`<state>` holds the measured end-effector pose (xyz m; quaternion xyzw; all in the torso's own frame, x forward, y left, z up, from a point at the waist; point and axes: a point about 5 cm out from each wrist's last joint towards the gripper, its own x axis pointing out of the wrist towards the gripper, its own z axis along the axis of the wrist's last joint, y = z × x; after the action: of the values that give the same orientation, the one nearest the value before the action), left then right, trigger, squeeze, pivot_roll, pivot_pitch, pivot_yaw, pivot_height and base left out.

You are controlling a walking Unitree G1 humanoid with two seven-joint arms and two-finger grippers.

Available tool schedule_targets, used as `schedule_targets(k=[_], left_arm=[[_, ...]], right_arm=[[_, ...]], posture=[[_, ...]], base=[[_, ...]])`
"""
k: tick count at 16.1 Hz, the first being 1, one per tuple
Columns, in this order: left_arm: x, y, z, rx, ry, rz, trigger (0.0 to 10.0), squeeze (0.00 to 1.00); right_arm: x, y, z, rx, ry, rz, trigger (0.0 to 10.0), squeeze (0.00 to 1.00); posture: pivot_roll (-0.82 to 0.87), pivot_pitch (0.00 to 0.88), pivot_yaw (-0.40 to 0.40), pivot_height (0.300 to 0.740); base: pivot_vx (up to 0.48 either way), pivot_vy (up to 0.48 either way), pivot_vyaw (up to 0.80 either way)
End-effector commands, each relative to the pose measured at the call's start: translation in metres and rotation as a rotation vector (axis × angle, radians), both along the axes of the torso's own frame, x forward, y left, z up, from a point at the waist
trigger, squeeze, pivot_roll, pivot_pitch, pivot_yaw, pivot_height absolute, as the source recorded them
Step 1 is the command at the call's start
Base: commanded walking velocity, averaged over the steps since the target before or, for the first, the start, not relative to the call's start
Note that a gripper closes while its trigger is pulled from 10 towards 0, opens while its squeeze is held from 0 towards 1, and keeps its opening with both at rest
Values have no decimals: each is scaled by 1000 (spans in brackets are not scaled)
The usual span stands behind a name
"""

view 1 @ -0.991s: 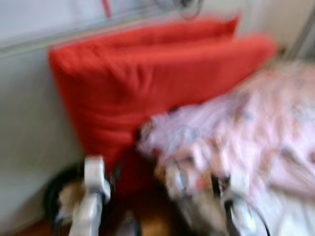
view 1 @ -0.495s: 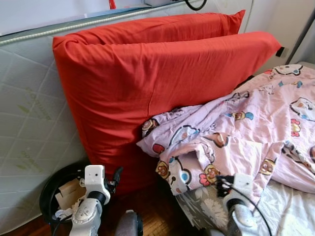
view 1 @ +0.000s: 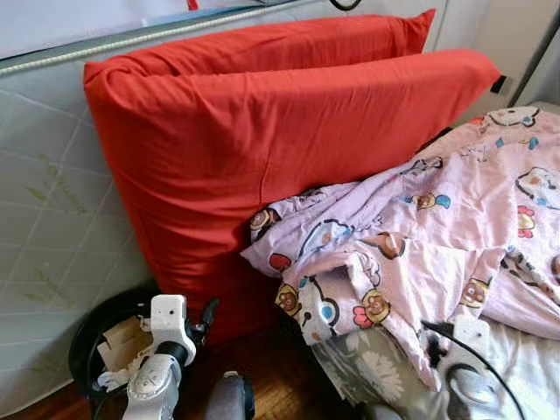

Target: Clean up the room

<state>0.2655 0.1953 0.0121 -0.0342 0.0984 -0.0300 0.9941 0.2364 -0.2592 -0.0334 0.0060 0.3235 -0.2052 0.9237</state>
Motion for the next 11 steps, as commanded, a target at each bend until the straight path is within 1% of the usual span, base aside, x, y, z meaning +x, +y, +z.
schedule_targets(k=[1,3,5,7,8,9,11], left_arm=[[-1,7,1,11,4,6,10000,0],[-2,8,1,16,10,2,10000,0],[-3,10,2,22,11,-2,10000,0],[-4,14,3,39,13,-10,10000,0],[-4,16,3,41,13,-9,10000,0],[-5,18,4,51,15,-7,10000,0],[-6,23,6,56,13,3,10000,0]], right_arm=[[-3,-3,-2,6,30,-8,10000,1000],[-7,-5,-5,43,68,11,10000,1000],[-8,-5,-6,54,77,38,10000,1000],[-13,-5,-10,72,103,62,10000,1000],[-14,-5,-10,71,105,61,10000,878],[-16,-6,-11,66,111,56,10000,0],[-18,-8,-12,60,113,30,10000,0]], posture=[[103,85,63,621],[104,90,67,621],[115,95,76,621],[127,104,89,621],[130,106,91,621],[138,113,97,621],[147,130,107,621]], base=[[0,0,0],[0,0,0],[0,0,0],[0,0,0],[0,0,0],[0,0,0],[0,0,0]])
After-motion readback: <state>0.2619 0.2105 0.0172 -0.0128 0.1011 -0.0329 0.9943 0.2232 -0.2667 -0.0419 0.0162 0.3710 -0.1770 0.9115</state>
